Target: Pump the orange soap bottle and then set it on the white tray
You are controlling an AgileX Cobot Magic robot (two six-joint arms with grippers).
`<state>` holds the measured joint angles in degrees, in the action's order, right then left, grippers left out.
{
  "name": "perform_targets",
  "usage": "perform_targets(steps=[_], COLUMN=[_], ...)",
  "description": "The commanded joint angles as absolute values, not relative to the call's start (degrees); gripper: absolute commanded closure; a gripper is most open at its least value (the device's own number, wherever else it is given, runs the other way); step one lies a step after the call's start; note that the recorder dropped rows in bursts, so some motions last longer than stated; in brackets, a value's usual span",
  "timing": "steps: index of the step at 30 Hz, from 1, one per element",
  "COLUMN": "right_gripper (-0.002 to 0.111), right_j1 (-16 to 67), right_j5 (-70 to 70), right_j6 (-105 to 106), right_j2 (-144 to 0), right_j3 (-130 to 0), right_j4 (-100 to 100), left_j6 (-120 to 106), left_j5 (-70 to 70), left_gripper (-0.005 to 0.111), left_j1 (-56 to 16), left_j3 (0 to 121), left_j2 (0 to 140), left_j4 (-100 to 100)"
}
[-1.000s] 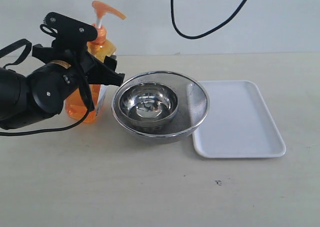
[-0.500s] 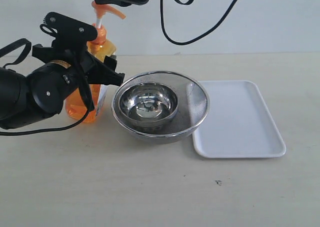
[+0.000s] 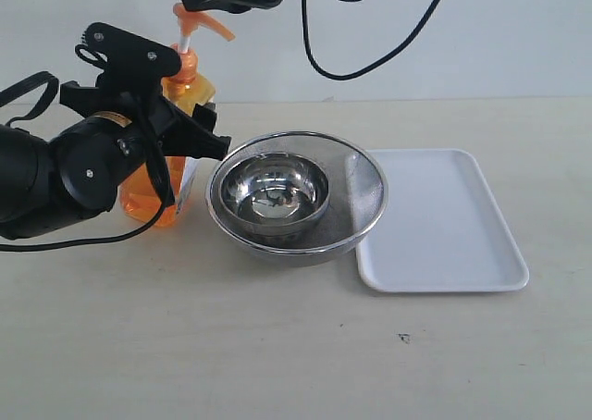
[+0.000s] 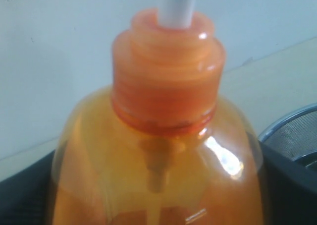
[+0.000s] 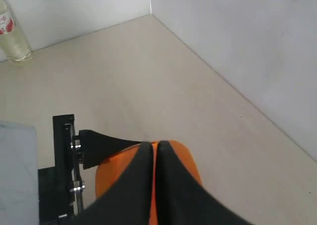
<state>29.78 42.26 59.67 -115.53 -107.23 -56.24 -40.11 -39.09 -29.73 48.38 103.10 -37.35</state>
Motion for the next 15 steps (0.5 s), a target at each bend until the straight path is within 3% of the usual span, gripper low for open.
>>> perform_targets(steps=[1,15], right_gripper=[0.108,0.108], right_j1=[29.82,31.54], right_j5=[45.84,47.47], right_j6=[58.59,57.41], right_j2=[-116.65,-119.52], right_j3=[-106.41,-106.41], right_j4=[-51.5,-50.37], left_j6=[-39.87,-39.41], left_j5=[-39.09,-38.96], left_gripper=[0.102,0.102], left_j1=[-29.99,-29.99], left_j3=[49.1,49.1], left_j2=[103.37,103.37], left_j4=[-36.12,-35.98])
